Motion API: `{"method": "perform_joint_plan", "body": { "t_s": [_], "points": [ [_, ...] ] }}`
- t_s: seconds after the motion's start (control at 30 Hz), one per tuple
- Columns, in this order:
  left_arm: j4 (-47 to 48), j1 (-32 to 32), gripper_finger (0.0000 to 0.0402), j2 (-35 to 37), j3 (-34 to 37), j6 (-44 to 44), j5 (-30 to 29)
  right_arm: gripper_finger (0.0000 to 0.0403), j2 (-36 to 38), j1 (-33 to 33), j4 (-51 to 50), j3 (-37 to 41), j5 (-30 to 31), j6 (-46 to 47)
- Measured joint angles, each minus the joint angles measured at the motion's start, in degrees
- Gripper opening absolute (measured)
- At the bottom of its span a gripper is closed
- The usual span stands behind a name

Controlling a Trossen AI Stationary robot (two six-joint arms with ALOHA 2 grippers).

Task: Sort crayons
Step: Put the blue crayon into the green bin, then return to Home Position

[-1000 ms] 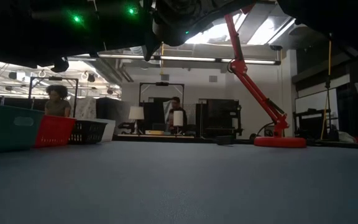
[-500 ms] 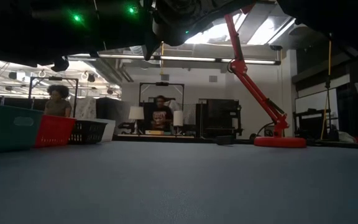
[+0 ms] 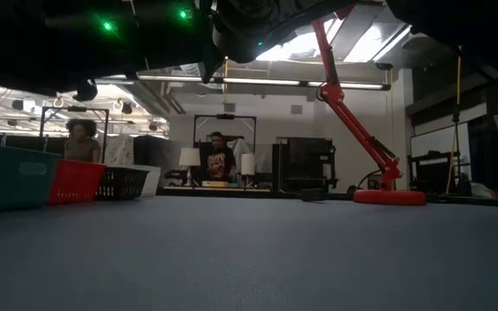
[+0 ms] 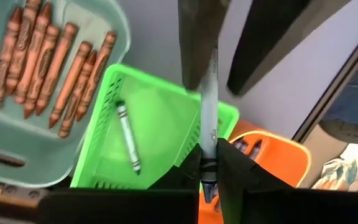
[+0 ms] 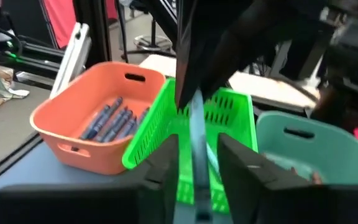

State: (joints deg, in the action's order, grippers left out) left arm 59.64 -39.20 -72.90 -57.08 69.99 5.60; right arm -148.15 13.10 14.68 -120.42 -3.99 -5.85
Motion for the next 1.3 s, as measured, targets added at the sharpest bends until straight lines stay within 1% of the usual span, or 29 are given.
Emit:
{"method": "perform_joint_plan", "body": {
  "t_s": [0.07,0.13,0.23,0.3,0.4,0.53,0.67,0.73,0.8,0.9,0.97,1.07,1.13,1.2,1.3],
  "points": [
    [1.34,0.00,0.0014,0.00,0.00,0.30,0.87,0.0126,0.40,-0.03,-2.34,0.01,0.49,0.95],
    [3.39,-0.17,0.0015,0.00,0.00,0.99,2.88,0.0138,0.96,-0.11,-4.84,0.04,0.86,1.40],
    [6.37,-1.28,0.0015,0.00,0.00,2.66,5.29,0.0142,2.83,-0.35,-11.20,0.04,0.99,1.43],
    [7.61,-2.52,0.0015,0.00,0.01,3.88,6.00,0.0137,4.23,-0.44,-15.22,0.04,0.99,1.45],
    [7.87,-4.56,0.0015,0.00,0.02,5.76,5.86,0.0119,5.95,-0.48,-19.96,0.04,1.03,1.47],
    [7.89,-6.69,0.0018,0.00,0.02,9.18,5.43,0.0082,8.25,-0.37,-24.94,0.04,1.01,1.18],
    [7.90,-8.28,0.0031,0.00,0.02,12.71,5.14,0.0036,11.99,-0.44,-35.08,0.04,0.99,0.48],
    [7.89,-8.99,0.0040,0.00,0.02,13.89,4.44,0.0012,14.13,-0.44,-39.96,0.04,1.01,-1.54],
    [7.87,-9.62,0.0050,0.00,0.02,14.38,3.29,0.0004,16.53,-0.42,-44.55,0.04,0.99,-3.25],
    [7.82,-10.18,0.0066,0.00,0.02,15.67,1.32,0.0011,20.21,-0.37,-51.31,0.02,0.99,-3.60],
    [7.70,-10.28,0.0074,0.00,0.02,15.66,0.23,0.0012,22.98,-0.37,-57.72,0.02,0.99,-3.75],
    [6.73,-10.24,0.0080,0.00,0.02,14.61,-3.11,0.0003,27.33,-0.37,-65.76,0.02,0.99,-3.84],
    [5.51,-9.62,0.0080,0.00,0.02,12.18,-6.97,0.0003,30.34,-0.37,-68.74,0.02,1.00,-3.82],
    [3.19,-8.42,0.0076,0.00,0.02,8.11,-12.47,0.0004,33.11,-0.37,-71.23,0.02,1.00,-3.58],
    [-1.81,-4.92,0.0061,0.02,0.02,-1.97,-20.30,0.0001,37.19,-0.37,-73.89,0.02,0.99,-3.53]
  ]
}}
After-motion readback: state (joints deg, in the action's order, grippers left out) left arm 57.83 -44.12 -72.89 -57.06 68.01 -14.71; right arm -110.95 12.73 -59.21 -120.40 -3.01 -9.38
